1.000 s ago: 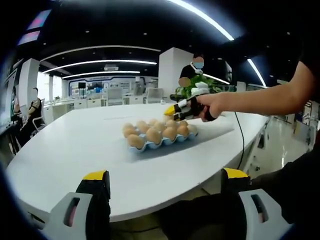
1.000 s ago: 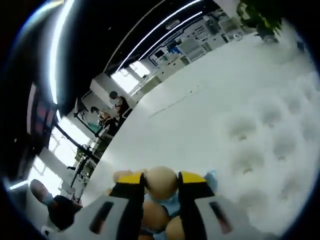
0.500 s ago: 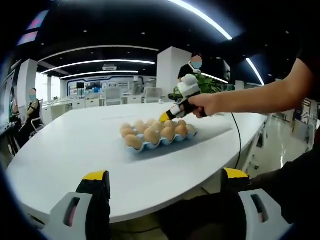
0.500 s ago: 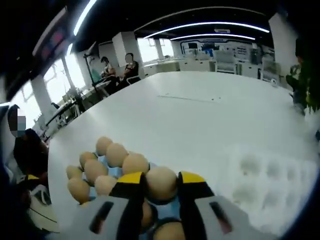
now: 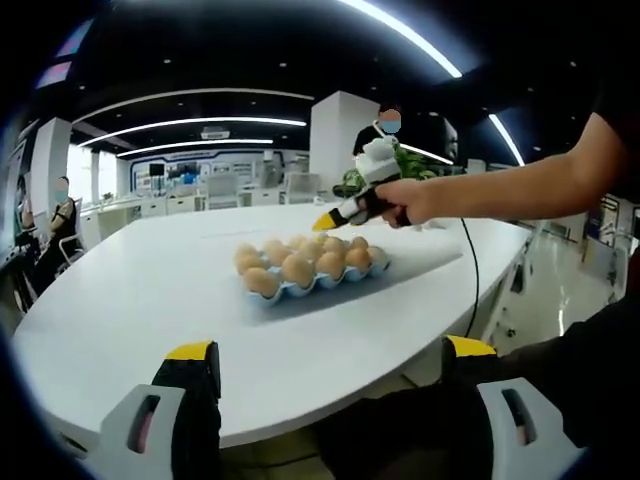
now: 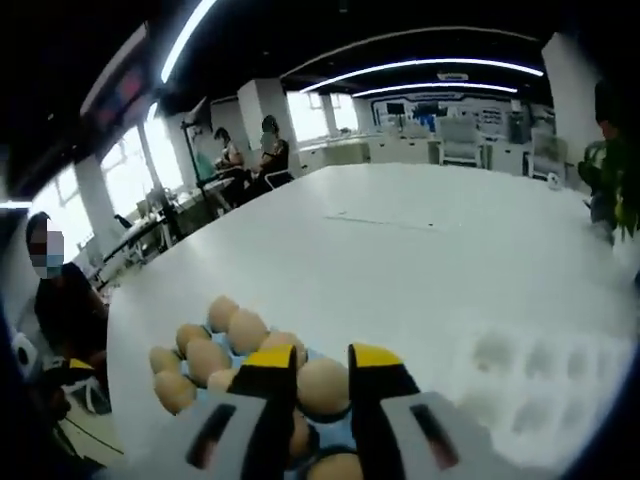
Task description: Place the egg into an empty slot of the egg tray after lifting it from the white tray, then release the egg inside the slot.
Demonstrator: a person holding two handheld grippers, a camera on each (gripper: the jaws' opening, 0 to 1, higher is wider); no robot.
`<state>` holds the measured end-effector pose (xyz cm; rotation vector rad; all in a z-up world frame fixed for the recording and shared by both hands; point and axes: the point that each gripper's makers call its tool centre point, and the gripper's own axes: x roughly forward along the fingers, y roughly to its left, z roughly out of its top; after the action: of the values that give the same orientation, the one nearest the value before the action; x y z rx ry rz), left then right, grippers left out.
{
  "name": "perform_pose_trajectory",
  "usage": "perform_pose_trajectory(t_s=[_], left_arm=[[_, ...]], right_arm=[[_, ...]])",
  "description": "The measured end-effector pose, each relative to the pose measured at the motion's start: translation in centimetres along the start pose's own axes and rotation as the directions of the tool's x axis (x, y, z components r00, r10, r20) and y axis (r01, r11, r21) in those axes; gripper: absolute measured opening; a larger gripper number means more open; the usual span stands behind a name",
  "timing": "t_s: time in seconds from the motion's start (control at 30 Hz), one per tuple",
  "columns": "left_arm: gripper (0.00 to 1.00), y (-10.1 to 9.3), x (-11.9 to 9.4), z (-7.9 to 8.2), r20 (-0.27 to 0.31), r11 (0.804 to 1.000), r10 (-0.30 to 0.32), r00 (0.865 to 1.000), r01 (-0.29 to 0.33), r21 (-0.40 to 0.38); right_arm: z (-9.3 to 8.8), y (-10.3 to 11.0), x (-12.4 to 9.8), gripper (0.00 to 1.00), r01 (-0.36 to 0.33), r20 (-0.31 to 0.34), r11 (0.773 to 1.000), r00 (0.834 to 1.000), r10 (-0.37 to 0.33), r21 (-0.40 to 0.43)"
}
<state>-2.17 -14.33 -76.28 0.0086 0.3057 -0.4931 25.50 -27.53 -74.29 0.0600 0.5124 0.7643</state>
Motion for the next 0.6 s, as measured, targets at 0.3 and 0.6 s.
perform_pose_trajectory(t_s=[0.3, 0.6], left_arm=[[0.93, -0.3, 0.3, 0.5, 0.010, 1.000, 0.001, 1.000, -0.001, 0.010], [0.96, 0.5, 0.4, 0.1, -0.003, 0.999, 0.039, 0.999, -0.039, 0.008]], right_arm=[[-0.3, -1.4, -2.2, 0.17, 0.007, 0.081, 0.998, 0.997, -0.013, 0.065], [-1.5, -5.6, -7.4, 0.17, 0.141, 0.142, 0.989, 0.981, -0.133, -0.048]])
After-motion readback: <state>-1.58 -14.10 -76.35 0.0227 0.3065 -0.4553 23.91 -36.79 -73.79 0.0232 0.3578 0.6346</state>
